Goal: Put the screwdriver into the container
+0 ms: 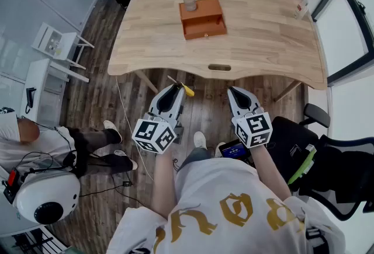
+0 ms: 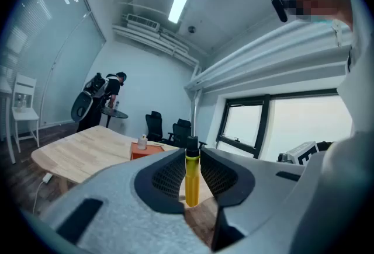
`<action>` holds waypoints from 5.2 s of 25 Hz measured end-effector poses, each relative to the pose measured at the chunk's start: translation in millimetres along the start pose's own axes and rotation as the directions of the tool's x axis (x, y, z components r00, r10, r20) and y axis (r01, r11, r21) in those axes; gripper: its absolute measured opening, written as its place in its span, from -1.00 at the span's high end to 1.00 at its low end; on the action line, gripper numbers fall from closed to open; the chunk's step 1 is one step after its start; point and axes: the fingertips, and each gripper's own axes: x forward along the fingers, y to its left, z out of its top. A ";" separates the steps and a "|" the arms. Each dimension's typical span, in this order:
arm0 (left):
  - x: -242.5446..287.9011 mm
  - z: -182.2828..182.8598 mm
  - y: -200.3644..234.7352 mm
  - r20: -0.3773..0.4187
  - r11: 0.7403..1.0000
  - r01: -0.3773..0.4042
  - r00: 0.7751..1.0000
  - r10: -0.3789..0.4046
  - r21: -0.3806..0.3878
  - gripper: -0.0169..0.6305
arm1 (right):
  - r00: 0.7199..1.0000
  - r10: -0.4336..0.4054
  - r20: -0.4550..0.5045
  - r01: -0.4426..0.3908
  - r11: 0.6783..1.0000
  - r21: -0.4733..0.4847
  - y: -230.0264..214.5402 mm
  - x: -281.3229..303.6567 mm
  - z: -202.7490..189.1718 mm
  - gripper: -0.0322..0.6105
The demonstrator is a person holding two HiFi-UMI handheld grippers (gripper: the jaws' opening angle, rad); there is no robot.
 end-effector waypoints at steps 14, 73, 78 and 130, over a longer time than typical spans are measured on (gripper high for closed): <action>-3.6 -21.4 -7.4 -0.049 0.999 -0.038 0.998 0.037 -0.010 0.70 | 1.000 0.020 0.002 -0.020 0.999 0.032 -4.1 -4.3 1.7 0.87; 322.2 20.0 235.1 -0.121 0.986 0.125 0.983 -0.138 -0.109 0.70 | 0.982 -0.139 -0.131 0.153 0.983 0.100 -173.2 307.4 38.6 0.87; 330.5 21.9 242.5 -0.116 0.987 0.117 0.985 -0.129 -0.108 0.70 | 0.985 -0.123 -0.123 0.134 0.987 0.088 -176.4 319.3 43.4 0.87; 370.3 -60.1 278.9 -0.353 0.997 0.075 0.932 -0.077 -0.017 0.70 | 0.975 -0.082 -0.206 0.119 0.977 0.175 -227.5 359.5 -5.0 0.87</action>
